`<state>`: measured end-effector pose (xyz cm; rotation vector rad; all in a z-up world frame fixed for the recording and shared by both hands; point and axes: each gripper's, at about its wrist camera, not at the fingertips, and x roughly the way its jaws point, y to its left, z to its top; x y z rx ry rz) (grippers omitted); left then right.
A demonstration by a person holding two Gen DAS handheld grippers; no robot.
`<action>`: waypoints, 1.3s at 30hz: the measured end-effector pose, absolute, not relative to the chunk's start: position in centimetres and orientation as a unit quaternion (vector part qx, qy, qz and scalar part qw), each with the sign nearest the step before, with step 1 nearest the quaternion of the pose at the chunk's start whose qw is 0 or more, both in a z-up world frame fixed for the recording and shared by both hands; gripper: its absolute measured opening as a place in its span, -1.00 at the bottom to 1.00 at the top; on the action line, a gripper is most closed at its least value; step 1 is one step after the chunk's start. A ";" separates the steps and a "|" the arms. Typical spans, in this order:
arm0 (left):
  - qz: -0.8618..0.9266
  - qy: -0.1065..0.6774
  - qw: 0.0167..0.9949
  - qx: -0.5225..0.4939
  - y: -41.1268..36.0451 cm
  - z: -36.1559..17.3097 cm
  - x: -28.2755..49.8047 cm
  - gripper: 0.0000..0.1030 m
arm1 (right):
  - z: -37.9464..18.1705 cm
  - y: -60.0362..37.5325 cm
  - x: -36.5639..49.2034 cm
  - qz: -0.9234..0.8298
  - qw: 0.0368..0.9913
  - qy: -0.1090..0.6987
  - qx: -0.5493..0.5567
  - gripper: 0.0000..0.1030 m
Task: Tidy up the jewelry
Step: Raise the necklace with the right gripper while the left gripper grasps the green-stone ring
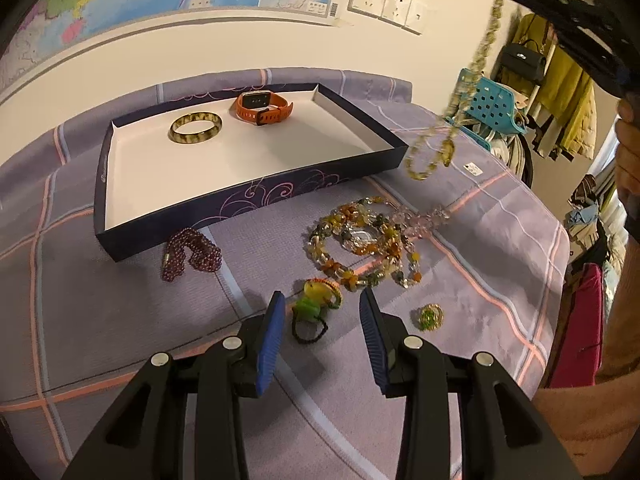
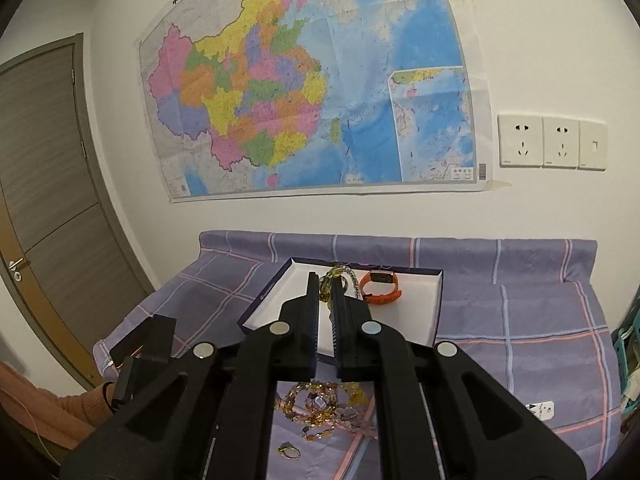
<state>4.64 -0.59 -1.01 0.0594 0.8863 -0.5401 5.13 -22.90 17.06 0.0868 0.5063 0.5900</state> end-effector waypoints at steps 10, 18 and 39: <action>-0.243 0.426 0.871 0.042 0.2 -1.5 4.1 -0.30 | 16.0 -22.6 5.3 0.294 0.920 0.255 0.047 -0.88; -0.221 0.430 0.875 0.023 1.7 -1.7 4.9 -0.31 | 15.5 -22.4 5.4 0.298 0.917 0.262 0.051 -0.88; -0.233 0.406 0.883 0.032 0.9 -0.1 5.4 -0.31 | 15.3 -22.6 5.4 0.298 0.917 0.257 0.061 -0.88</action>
